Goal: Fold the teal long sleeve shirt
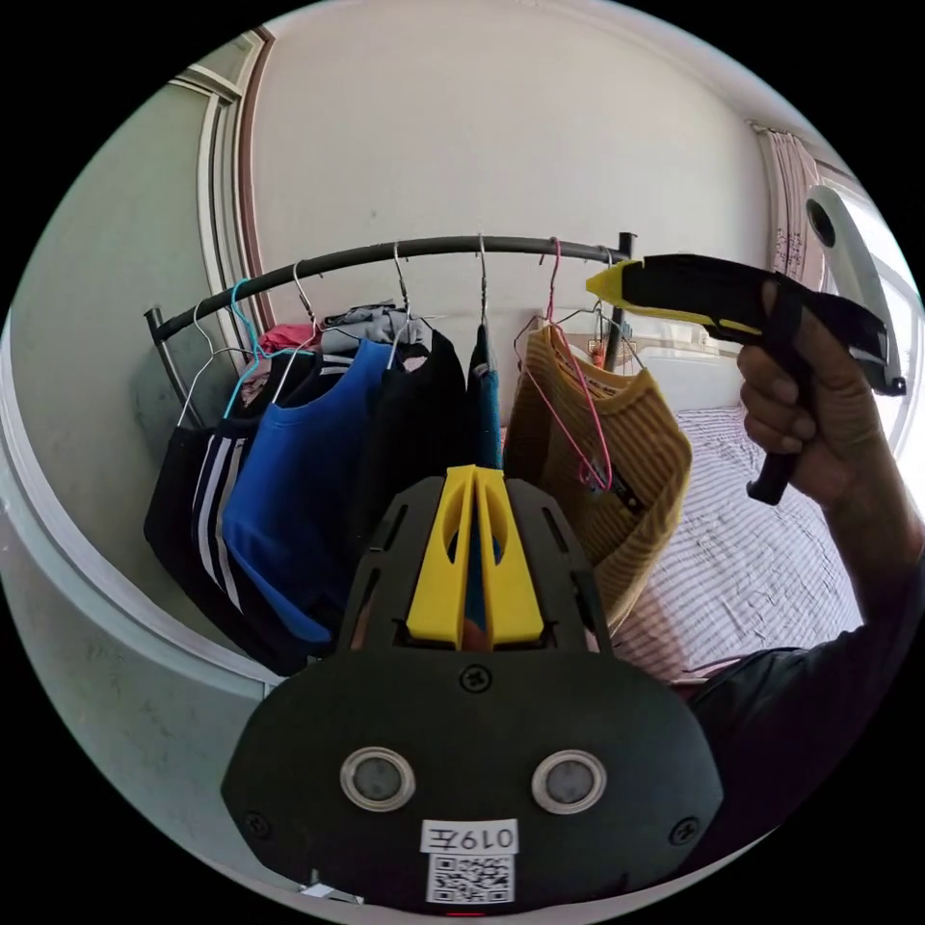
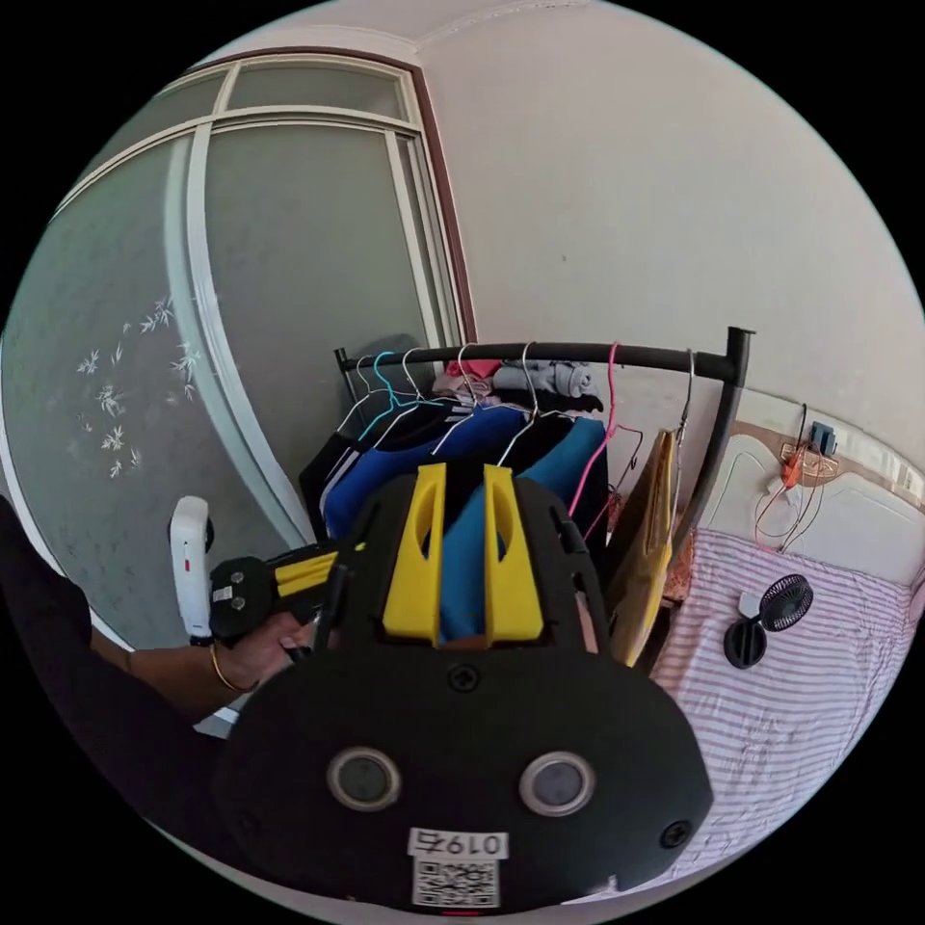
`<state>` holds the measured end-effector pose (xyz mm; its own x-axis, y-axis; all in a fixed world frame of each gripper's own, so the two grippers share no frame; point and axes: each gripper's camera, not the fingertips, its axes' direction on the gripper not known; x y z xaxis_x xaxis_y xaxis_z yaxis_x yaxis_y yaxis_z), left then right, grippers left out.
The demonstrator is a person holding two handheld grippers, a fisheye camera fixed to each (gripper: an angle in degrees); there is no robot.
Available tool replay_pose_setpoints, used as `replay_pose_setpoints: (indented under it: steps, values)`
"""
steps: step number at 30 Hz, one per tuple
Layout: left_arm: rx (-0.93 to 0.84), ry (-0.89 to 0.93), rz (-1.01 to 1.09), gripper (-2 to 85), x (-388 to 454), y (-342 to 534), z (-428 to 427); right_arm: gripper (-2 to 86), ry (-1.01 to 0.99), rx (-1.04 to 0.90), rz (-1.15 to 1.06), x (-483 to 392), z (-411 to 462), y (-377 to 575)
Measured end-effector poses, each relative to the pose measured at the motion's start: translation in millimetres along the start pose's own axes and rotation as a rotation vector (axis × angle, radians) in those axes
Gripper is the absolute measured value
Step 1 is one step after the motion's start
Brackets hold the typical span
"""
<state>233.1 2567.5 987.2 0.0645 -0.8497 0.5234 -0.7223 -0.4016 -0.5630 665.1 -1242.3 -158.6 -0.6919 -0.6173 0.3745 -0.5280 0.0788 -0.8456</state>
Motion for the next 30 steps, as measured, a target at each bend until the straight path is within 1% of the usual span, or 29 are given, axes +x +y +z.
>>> replay_pose_setpoints:
  steps: [4, 9, 15, 20, 24, 26, 30]
  values:
    - [-0.061, -0.01, -0.036, 0.7, -41, -14, 33, 8.6, 0.009, -0.052, 0.075, 10, 40, -30]
    - [-0.093, 0.136, -0.063, 0.7, -75, -21, 69, 10.1, 0.031, -0.133, 0.105, 21, 78, -53]
    - [-0.117, 0.281, 0.013, 0.8, -76, -27, 95, 11.3, 0.082, -0.176, 0.116, 28, 113, -84]
    - [-0.109, 0.386, 0.071, 1.0, -67, -35, 112, 11.0, 0.207, -0.229, 0.086, 32, 141, -108]
    - [-0.102, 0.43, 0.126, 1.0, -58, -43, 127, 7.7, 0.211, -0.287, 0.086, 42, 159, -120]
    - [-0.103, 0.439, 0.125, 1.0, -59, -46, 133, 3.5, 0.164, -0.331, 0.107, 52, 170, -125]
    - [-0.11, 0.433, 0.079, 0.9, -73, -50, 145, 0.2, 0.05, -0.375, 0.17, 71, 180, -126]
